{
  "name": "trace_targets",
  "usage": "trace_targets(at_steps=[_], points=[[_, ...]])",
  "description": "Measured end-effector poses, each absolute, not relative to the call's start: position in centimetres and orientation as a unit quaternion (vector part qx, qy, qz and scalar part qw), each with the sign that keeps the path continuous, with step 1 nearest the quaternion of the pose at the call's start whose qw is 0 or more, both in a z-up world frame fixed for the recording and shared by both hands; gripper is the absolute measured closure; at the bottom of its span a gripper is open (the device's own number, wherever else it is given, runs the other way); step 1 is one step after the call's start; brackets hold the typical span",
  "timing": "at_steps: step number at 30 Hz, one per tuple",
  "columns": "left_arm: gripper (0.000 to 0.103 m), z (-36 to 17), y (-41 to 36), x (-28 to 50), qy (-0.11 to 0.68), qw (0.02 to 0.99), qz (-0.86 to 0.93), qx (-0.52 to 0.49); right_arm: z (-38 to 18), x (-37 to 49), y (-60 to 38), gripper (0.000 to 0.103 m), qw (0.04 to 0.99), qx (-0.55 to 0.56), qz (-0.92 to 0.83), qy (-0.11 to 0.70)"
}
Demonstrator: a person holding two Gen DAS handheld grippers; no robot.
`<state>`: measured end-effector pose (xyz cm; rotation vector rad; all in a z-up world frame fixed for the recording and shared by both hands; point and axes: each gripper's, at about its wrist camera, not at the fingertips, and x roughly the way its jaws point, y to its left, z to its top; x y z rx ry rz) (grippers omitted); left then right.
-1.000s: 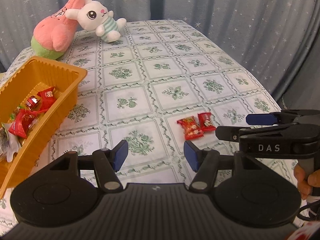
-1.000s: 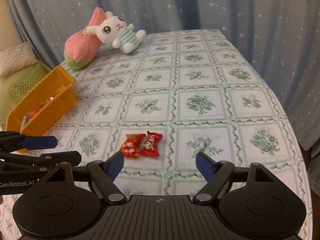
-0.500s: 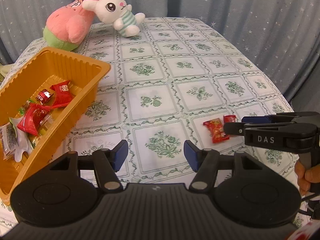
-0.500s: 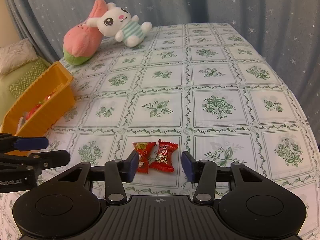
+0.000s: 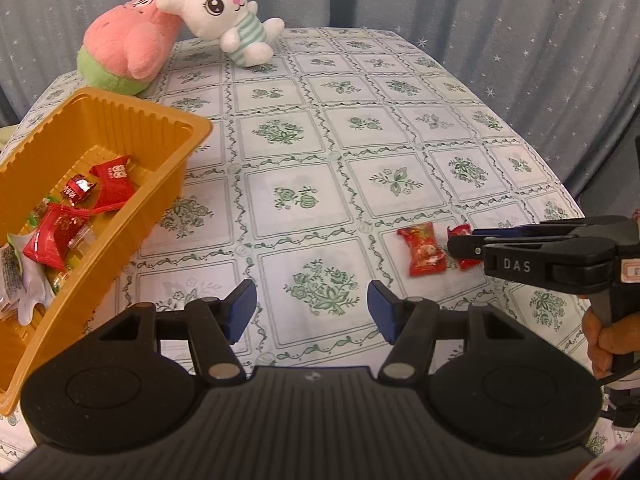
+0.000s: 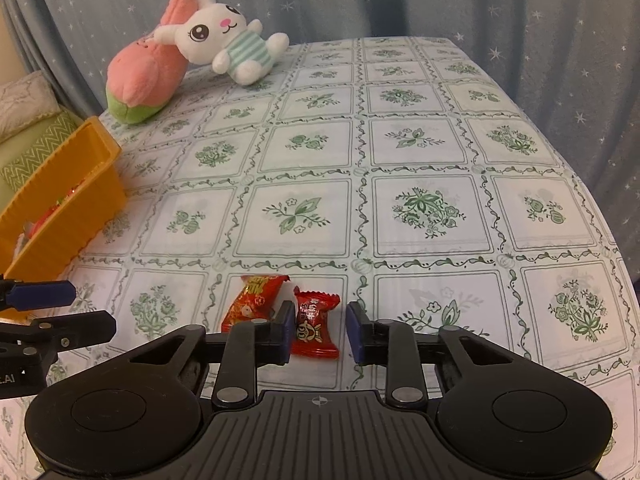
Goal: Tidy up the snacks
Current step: 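Close the right tool on a red-wrapped candy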
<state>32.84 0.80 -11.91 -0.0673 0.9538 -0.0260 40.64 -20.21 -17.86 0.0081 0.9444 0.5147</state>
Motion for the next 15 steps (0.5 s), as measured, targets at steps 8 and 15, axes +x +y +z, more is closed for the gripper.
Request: trace_targets(at_steps=[8, 15], points=[[0.044, -12.1, -1.0, 33.4, 0.457, 0.889, -0.037, -0.024, -17.3, 40.5, -21.9, 0.087, 0.861, 0.015, 0.242, 0.447], [0.046, -12.6, -3.4, 34.7, 0.45, 0.889, -0.077, -0.026, -16.0, 40.4, -24.6, 0.087, 0.868, 0.037, 0.228, 0.44]])
